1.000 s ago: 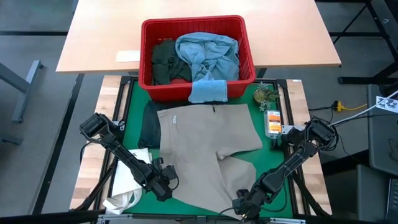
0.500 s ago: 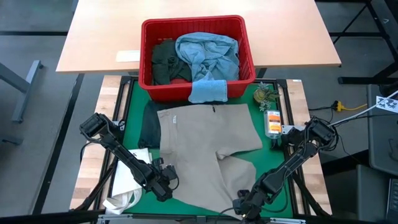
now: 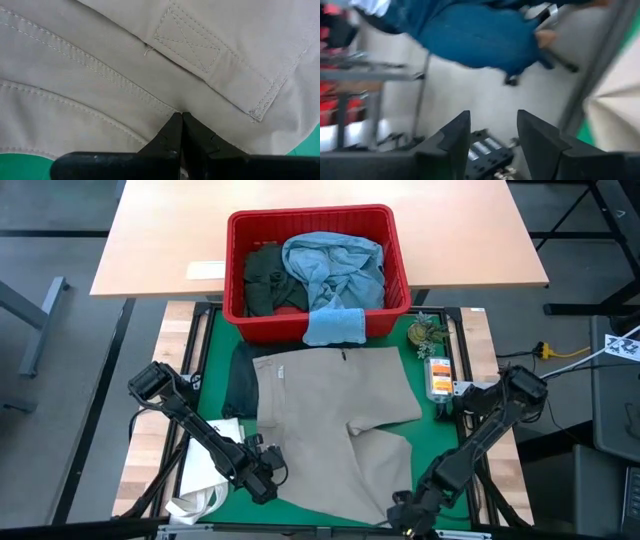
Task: Fold Laundry from Bin
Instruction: Fold the brown shorts
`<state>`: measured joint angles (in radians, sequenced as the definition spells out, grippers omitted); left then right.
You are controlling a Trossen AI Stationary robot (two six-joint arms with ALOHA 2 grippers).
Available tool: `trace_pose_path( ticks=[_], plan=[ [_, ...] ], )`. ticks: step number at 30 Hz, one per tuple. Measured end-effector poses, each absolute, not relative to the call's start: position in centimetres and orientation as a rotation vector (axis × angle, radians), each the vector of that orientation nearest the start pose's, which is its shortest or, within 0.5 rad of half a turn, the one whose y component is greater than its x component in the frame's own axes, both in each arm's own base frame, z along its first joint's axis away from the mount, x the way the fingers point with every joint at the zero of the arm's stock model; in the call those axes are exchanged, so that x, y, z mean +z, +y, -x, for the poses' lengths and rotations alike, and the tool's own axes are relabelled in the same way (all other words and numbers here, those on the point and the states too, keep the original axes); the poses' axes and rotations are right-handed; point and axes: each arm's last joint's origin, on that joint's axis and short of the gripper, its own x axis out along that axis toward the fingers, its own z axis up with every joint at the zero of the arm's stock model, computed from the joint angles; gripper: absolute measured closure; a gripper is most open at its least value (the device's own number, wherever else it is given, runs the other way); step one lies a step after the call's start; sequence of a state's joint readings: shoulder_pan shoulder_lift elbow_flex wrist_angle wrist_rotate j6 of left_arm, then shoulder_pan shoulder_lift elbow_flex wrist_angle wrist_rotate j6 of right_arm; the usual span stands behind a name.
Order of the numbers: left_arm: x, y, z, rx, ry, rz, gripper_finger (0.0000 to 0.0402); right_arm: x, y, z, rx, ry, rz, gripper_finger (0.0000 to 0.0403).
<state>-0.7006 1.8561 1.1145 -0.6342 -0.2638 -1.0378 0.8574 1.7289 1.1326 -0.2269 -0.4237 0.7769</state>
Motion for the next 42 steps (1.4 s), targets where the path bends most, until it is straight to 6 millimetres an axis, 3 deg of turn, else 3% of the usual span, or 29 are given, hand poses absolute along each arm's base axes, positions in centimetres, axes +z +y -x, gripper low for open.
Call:
trace_pose_path(
  ticks=[6, 14, 23, 32, 42],
  plan=[
    [14.2, -20.9, -26.1, 0.288, 1.223, 0.253, 0.0398, 19.7, 28.1, -20.7, 0.515, 1.253, -0.262, 0.0239],
    [14.2, -20.9, -26.1, 0.290, 1.222, 0.254, 0.0398, 18.1, 29.4, -19.3, 0.493, 1.277, -0.187, 0.0239],
    [14.2, -20.9, -26.1, 0.290, 1.222, 0.254, 0.0398, 16.9, 29.0, -20.0, 0.365, 1.200, -0.116, 0.0239],
    [14.2, -20.9, -26.1, 0.291, 1.222, 0.253, 0.0398, 14.5, 30.4, -20.5, 0.455, 1.244, -0.151, 0.0239],
    [14.2, -20.9, -26.1, 0.290, 1.220, 0.254, 0.0398, 14.3, 31.1, -19.8, 0.670, 1.471, -0.303, 0.0239]
  ],
)
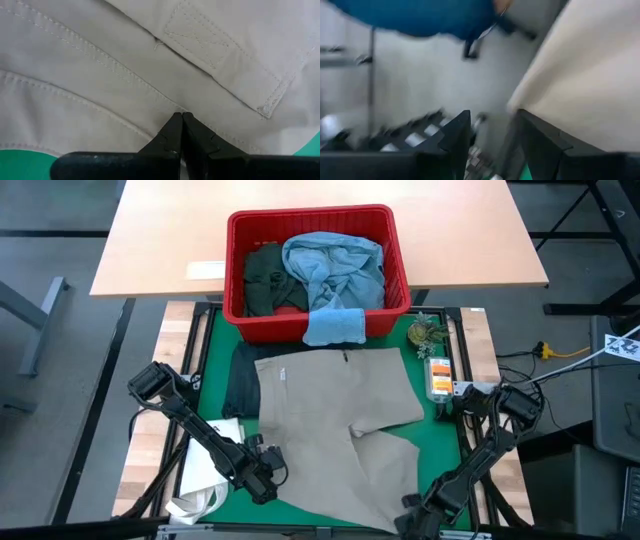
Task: Fold Laundry from Bin
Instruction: Fold the brown shorts
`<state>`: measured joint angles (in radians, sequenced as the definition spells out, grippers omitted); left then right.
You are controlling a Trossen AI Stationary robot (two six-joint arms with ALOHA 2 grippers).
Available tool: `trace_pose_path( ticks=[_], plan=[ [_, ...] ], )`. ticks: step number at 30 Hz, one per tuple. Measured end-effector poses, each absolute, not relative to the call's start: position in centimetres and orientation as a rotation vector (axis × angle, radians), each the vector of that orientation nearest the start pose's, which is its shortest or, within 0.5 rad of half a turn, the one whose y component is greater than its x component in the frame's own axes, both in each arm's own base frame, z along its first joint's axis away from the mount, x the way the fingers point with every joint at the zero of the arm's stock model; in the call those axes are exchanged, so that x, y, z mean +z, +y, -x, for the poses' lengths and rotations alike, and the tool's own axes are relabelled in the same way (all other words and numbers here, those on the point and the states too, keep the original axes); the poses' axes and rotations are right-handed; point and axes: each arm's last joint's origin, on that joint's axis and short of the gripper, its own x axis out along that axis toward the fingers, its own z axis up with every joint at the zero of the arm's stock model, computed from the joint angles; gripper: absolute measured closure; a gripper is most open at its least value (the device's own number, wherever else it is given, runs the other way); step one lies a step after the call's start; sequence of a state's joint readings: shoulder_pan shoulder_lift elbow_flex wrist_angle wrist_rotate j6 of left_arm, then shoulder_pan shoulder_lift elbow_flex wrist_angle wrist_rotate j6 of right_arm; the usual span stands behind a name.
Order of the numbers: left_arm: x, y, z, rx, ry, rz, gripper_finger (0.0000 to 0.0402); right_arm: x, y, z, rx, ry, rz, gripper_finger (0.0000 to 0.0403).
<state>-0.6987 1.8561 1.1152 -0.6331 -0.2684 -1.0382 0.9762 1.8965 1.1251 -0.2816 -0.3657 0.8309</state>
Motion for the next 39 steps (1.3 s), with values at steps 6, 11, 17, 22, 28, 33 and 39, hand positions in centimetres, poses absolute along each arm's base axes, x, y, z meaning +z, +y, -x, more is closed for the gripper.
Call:
trace_pose_path(
  ticks=[6, 11, 17, 22, 28, 33, 39],
  plan=[
    [14.2, -20.9, -26.1, 0.291, 1.222, 0.253, 0.0398, 14.5, 31.3, -19.4, 0.734, 1.591, -0.381, 0.0240],
    [14.3, -20.9, -26.0, 0.282, 1.231, 0.261, 0.0398, 15.3, 31.1, -19.3, 0.763, 1.593, -0.396, 0.0240],
    [16.5, -20.8, -25.9, 0.236, 1.205, 0.316, 0.0398, 18.5, 30.1, -19.1, 0.699, 1.427, -0.353, 0.0240],
    [18.6, -20.9, -26.3, 0.187, 1.130, 0.310, 0.0398, 19.5, 29.4, -19.4, 0.563, 1.280, -0.312, 0.0240],
    [19.1, -21.5, -26.5, 0.125, 1.124, 0.324, 0.0398, 19.6, 29.4, -19.8, 0.489, 1.175, -0.290, 0.0240],
    [19.1, -21.8, -26.5, 0.019, 1.182, 0.323, 0.0375, 19.6, 29.4, -19.9, 0.501, 1.147, -0.250, 0.0240],
    [19.1, -22.0, -26.3, 0.003, 1.192, 0.320, 0.0295, 19.8, 29.7, -20.1, 0.506, 1.099, -0.265, 0.0240]
  ],
)
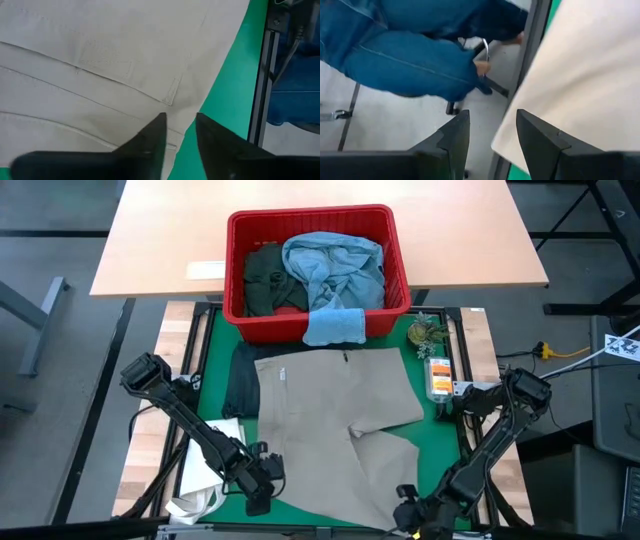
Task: Fold Laundry from Bin
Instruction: Fold the brown shorts
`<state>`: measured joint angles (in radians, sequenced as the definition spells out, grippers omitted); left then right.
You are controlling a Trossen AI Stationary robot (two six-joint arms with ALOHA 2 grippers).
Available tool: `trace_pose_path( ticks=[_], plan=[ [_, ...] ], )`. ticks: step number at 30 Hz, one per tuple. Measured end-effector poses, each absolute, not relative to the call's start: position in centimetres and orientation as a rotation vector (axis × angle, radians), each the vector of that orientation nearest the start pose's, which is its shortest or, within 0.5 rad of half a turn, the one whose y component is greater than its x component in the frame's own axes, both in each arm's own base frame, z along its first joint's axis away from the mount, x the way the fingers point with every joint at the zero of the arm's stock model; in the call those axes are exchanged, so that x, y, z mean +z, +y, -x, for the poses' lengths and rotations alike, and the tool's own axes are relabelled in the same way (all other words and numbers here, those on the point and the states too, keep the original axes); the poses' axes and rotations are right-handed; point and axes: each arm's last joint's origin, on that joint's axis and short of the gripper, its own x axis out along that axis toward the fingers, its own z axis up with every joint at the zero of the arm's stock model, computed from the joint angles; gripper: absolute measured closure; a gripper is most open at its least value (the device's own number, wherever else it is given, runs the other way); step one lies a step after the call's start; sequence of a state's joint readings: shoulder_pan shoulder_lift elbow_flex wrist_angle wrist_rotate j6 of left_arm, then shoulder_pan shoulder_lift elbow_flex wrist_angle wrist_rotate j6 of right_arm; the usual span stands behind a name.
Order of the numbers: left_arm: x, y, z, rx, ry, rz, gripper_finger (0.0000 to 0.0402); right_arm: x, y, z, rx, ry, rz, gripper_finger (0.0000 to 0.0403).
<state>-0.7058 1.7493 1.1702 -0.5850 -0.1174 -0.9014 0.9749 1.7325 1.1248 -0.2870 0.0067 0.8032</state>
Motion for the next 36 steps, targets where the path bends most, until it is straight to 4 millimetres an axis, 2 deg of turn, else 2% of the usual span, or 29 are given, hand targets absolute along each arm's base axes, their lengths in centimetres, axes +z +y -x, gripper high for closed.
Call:
trace_pose_path(
  ticks=[6, 11, 29, 36],
  plan=[
    [19.1, -22.9, -25.5, -0.093, 1.192, 0.204, 0.0221, 20.0, 29.7, -20.4, 0.491, 1.008, -0.212, 0.0240],
    [19.1, -23.6, -24.9, -0.112, 1.179, 0.165, 0.0188, 19.6, 29.8, -20.7, 0.462, 0.962, -0.151, 0.0240],
    [19.1, -24.0, -24.6, -0.112, 1.166, 0.155, 0.0188, 14.5, 31.6, -20.1, 0.447, 1.063, -0.070, 0.0240],
    [19.1, -23.9, -24.6, -0.111, 1.165, 0.155, 0.0188, 14.0, 31.7, -20.2, 0.440, 1.075, -0.060, 0.0240]
  ],
)
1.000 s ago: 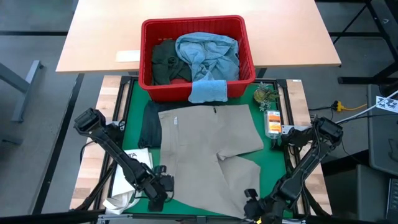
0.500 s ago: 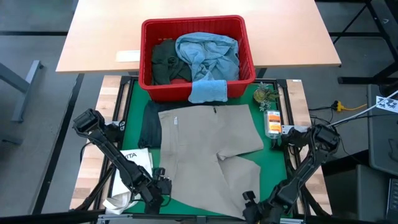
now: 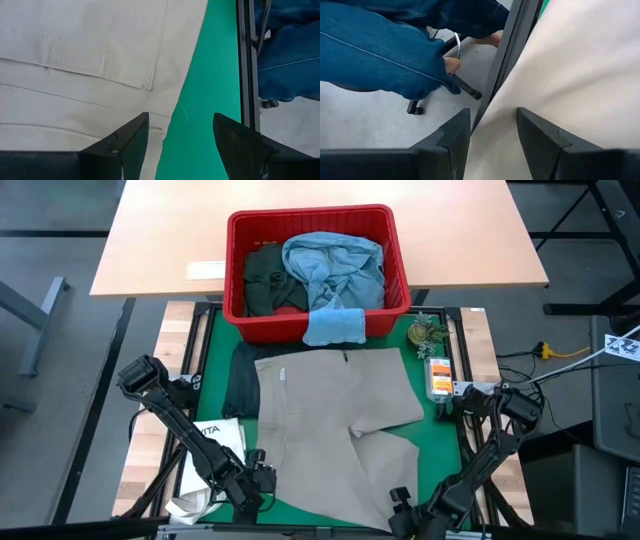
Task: Fold Laundry from Bin
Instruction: Fold the brown shorts
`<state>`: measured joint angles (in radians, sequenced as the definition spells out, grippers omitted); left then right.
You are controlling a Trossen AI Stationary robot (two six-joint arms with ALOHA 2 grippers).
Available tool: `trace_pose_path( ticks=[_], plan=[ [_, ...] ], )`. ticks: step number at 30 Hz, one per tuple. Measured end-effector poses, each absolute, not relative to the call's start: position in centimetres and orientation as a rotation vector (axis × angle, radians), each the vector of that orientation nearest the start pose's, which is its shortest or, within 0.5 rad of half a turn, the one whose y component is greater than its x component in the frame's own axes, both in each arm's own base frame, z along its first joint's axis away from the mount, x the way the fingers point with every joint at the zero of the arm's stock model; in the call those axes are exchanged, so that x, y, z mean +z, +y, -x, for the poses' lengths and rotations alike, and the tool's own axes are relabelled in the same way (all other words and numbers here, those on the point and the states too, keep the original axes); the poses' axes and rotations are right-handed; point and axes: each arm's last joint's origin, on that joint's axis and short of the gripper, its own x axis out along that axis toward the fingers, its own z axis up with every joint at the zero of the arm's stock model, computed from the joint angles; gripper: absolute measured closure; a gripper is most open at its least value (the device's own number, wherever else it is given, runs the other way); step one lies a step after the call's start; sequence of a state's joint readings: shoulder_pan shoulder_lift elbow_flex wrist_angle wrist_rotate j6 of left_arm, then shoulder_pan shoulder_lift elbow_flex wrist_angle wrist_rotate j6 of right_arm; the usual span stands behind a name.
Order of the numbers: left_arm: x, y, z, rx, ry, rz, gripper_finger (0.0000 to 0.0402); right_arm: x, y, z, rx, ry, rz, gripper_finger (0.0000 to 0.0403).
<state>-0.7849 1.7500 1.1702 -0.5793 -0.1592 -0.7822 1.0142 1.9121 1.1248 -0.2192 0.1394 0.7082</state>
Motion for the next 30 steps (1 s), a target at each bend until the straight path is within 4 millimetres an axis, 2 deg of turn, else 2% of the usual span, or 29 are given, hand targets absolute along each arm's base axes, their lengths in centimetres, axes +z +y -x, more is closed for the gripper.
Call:
trace_pose_path(
  ticks=[14, 18, 25, 30],
  plan=[
    [19.1, -24.0, -24.7, -0.109, 1.151, 0.151, 0.0194, 13.4, 31.4, -19.9, 0.400, 1.155, -0.070, 0.0248],
    [19.1, -24.0, -24.7, -0.110, 1.150, 0.150, 0.0197, 13.2, 31.3, -19.9, 0.397, 1.176, -0.067, 0.0287],
    [19.1, -24.1, -24.7, -0.115, 1.145, 0.152, 0.0197, 13.0, 30.9, -19.9, 0.380, 1.197, -0.055, 0.0391],
    [19.1, -24.5, -24.2, -0.142, 1.145, 0.122, 0.0198, 12.9, 30.9, -19.9, 0.388, 1.204, -0.049, 0.0380]
  ],
)
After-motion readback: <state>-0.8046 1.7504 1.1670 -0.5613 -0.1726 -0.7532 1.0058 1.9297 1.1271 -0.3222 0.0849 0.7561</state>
